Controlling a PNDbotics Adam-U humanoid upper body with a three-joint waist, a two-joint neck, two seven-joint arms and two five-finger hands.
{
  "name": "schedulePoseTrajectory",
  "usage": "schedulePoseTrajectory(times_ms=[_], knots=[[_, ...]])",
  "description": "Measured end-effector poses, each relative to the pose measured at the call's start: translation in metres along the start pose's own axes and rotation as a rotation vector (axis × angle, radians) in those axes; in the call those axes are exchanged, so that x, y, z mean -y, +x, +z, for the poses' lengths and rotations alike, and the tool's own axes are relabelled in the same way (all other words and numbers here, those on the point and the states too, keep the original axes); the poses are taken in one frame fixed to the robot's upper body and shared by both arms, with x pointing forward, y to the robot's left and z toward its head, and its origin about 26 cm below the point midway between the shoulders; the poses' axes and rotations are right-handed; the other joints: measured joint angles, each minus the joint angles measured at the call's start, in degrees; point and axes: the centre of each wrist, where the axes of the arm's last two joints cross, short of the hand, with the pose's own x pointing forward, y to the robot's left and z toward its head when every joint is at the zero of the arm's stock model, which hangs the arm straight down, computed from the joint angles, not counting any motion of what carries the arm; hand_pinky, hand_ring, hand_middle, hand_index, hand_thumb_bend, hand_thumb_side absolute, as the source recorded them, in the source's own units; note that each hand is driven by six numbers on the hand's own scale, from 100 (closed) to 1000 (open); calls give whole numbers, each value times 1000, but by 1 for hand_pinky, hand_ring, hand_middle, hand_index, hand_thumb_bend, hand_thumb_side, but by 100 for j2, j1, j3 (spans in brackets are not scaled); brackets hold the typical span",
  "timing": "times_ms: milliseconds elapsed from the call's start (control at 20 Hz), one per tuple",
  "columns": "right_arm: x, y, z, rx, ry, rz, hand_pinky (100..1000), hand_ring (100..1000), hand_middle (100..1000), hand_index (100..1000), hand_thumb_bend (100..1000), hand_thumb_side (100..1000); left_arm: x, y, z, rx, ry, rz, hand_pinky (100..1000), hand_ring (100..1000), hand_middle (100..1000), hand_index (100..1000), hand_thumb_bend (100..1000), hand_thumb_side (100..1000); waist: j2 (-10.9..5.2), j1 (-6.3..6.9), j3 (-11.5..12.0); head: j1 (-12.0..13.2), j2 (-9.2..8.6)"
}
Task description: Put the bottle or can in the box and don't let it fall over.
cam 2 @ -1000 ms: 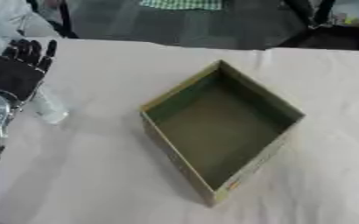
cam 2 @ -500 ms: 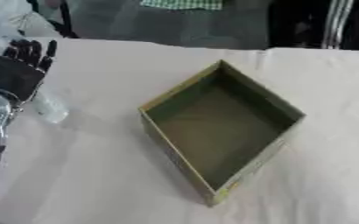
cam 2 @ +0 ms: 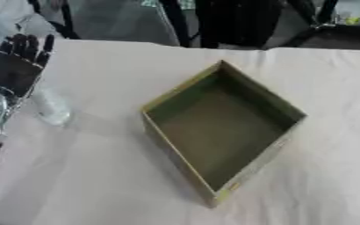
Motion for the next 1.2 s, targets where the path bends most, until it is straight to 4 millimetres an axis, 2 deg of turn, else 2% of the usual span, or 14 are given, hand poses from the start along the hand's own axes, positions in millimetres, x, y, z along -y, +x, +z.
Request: schedulePoseTrajectory(times_ms=[600,1200], knots=[[0,-2,1,-5,2,2,810,739,732,880,100,716,10,4,-1,7,-26,-11,656,375,269,1000,697,711,-15,27,33,-38,5],[0,-3,2,-8,3,3,810,740,732,880,100,715,36,9,0,6,-110,-16,656,378,274,1000,686,700,-127,78,47,-137,88]])
